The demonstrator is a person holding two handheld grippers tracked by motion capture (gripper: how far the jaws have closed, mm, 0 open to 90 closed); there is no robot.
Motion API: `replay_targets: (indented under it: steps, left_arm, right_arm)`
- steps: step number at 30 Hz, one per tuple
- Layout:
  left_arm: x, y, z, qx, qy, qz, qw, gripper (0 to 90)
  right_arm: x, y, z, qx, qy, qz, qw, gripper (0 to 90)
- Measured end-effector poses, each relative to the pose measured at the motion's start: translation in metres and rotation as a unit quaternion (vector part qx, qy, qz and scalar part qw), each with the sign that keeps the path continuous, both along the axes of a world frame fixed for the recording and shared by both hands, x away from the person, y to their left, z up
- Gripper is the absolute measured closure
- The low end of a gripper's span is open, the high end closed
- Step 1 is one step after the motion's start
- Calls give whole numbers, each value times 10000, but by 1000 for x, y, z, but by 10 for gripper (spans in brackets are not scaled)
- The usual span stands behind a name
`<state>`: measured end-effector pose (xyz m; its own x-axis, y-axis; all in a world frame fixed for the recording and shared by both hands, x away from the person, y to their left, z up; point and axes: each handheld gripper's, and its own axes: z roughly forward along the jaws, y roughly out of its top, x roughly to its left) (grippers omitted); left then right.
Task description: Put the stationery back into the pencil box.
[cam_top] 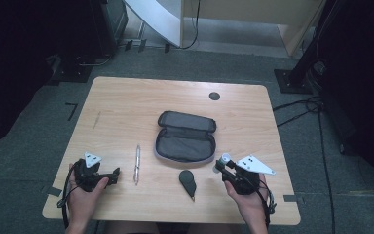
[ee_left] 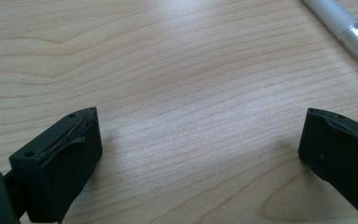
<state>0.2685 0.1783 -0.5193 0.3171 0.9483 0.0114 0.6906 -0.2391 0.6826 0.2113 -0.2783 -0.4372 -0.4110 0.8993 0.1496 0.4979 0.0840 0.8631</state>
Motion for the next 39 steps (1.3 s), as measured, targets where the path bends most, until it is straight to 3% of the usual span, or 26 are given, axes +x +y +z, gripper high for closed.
replay_targets:
  steps: [17, 23, 39]
  left_arm:
    - [0, 0, 0, 2, 0, -6, 10000, 0]
    - [0, 0, 0, -6, -3, -12, 10000, 0]
    - [0, 0, 0, -1, 3, -21, 10000, 0]
  right_arm:
    - [58, 32, 17, -78, -70, 251, 9996, 663]
    - [77, 48, 8, -102, 5, 338, 9994, 663]
    - [112, 83, -20, -493, 262, 613, 9966, 664]
